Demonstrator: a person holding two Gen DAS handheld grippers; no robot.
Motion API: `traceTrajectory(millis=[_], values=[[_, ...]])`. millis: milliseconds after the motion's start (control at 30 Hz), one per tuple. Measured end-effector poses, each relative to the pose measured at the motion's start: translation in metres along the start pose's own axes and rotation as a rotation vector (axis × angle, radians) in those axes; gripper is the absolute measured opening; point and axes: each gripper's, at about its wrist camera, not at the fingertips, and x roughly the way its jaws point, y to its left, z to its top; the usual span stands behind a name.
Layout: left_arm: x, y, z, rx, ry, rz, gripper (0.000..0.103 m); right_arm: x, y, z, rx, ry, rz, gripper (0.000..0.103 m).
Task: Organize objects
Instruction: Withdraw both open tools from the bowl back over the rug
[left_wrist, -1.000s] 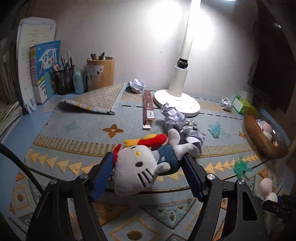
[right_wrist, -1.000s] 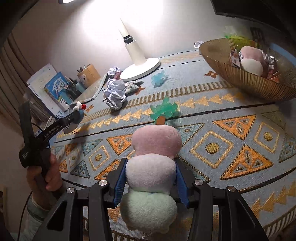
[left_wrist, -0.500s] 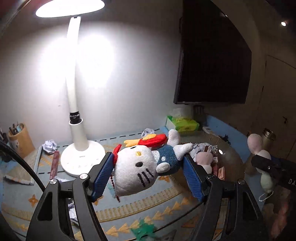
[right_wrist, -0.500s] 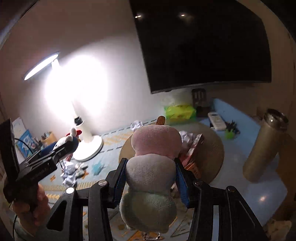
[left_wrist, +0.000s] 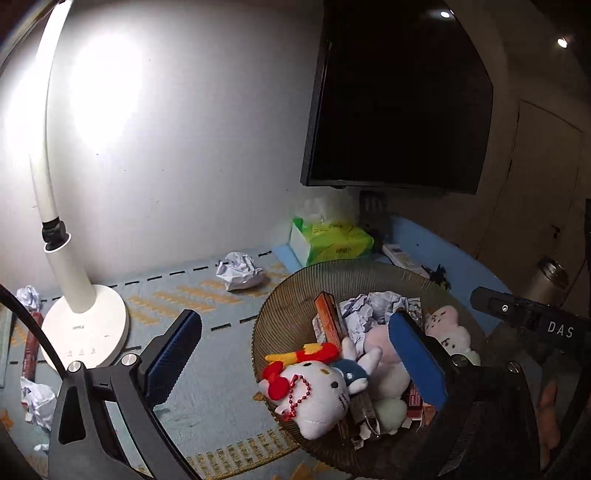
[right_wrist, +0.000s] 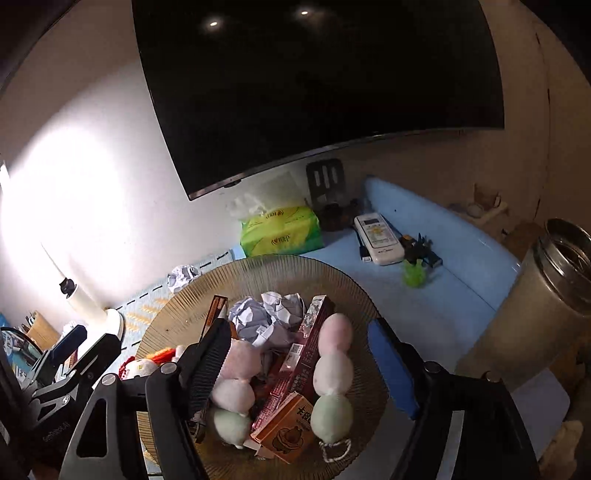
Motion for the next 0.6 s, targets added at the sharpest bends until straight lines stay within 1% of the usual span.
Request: traceTrajectory(millis=[133, 233, 267, 333, 433, 500, 533, 567, 600], values=[[-0.020, 0.016, -0.004, -0.015, -0.002, 0.040, 0.102, -0.007, -0.005, -0.008, 0.023, 0.022, 0.040, 0.075], [-0.052, 0.038, -0.011, -0.051, -0.036, 0.070, 0.102, -0.021, 0.002, -0.016, 0.022, 0.016, 0.080, 0.078], [-0.065, 0.046, -0.015, -0.063, -0.045, 0.080, 0.102, -0.025, 0.006, -0.019, 0.019, 0.010, 0.099, 0.080], [-0.092, 0.066, -0.023, -0.083, -0.060, 0.127, 0.102, -0.036, 0.017, -0.027, 0.003, 0.005, 0.140, 0.081], [-0.134, 0.103, -0.040, -0.141, -0.078, 0.213, 0.102, -0.052, 0.047, -0.040, -0.062, 0.000, 0.204, 0.083], [-0.156, 0.130, -0.054, -0.184, -0.062, 0.273, 0.102, -0.061, 0.072, -0.052, -0.115, -0.002, 0.237, 0.092], [-0.165, 0.144, -0.062, -0.212, -0.048, 0.309, 0.102, -0.064, 0.085, -0.060, -0.137, -0.005, 0.251, 0.095], [-0.172, 0.159, -0.071, -0.249, -0.041, 0.345, 0.102, -0.067, 0.097, -0.070, -0.147, -0.008, 0.263, 0.101], [-0.178, 0.174, -0.081, -0.288, -0.037, 0.378, 0.102, -0.068, 0.108, -0.083, -0.146, -0.006, 0.277, 0.103]])
